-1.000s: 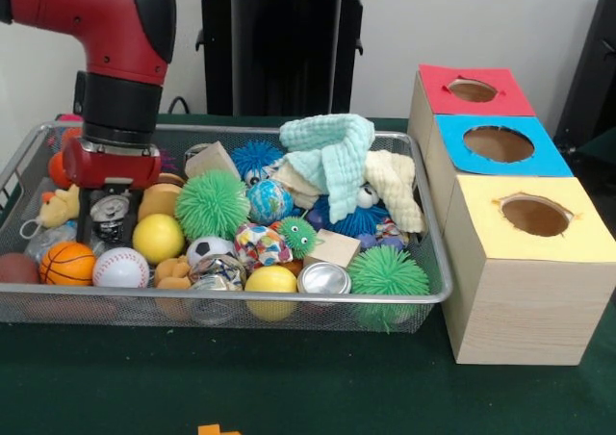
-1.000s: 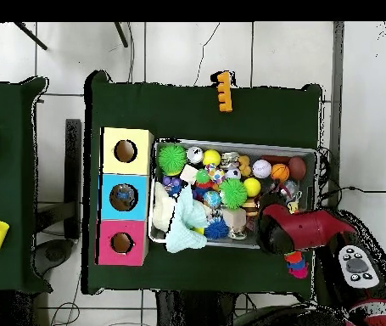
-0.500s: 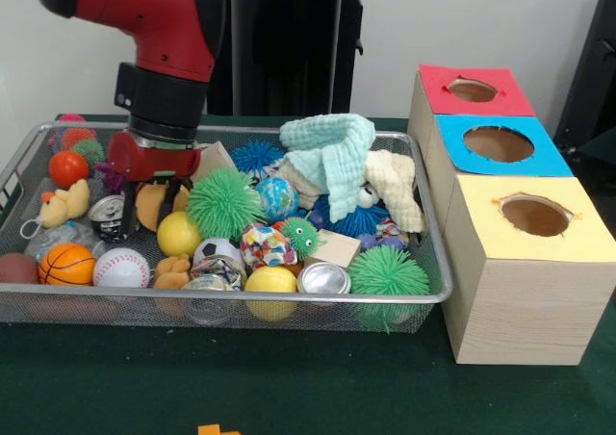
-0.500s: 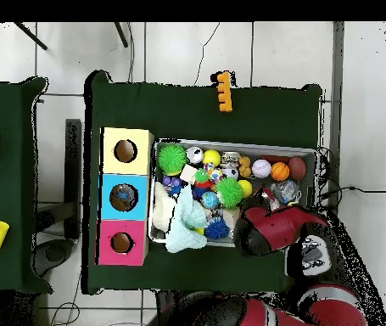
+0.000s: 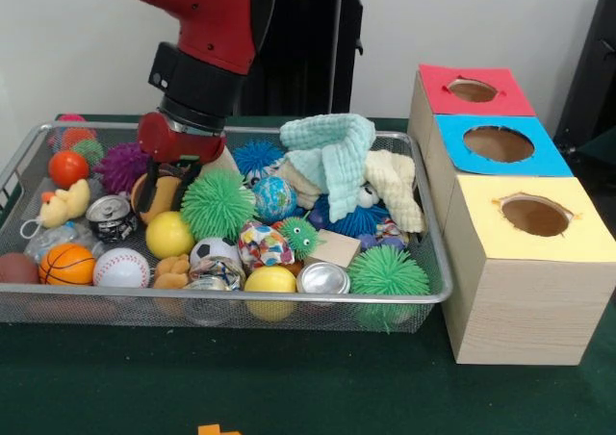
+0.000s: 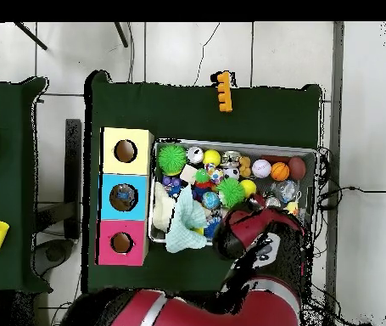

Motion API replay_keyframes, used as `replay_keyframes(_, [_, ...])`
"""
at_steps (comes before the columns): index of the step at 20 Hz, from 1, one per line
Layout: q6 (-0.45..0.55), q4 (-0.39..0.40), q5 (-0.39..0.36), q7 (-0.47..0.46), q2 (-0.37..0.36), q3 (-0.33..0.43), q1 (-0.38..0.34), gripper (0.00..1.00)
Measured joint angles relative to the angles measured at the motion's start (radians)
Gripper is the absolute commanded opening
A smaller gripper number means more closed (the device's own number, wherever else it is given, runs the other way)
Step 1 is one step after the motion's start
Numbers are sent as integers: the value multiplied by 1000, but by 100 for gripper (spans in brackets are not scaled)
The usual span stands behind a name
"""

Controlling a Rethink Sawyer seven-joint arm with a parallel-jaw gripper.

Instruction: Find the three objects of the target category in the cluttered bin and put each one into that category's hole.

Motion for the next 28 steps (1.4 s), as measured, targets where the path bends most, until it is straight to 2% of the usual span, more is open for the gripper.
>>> replay_keyframes(1, [-6, -4, 33, 14, 16, -27, 13, 100])
replay_keyframes(3, [-12, -9, 51, 22, 28, -42, 14, 100])
replay_keyframes(15, [-124, -141, 211, 30, 207, -210, -31, 100])
replay_keyframes(20, [-141, -175, 323, 30, 278, -279, -22, 100])
replay_keyframes(26, [-140, -177, 488, 30, 378, -380, 34, 100])
replay_keyframes(28, [-140, -177, 513, 30, 393, -397, 44, 100])
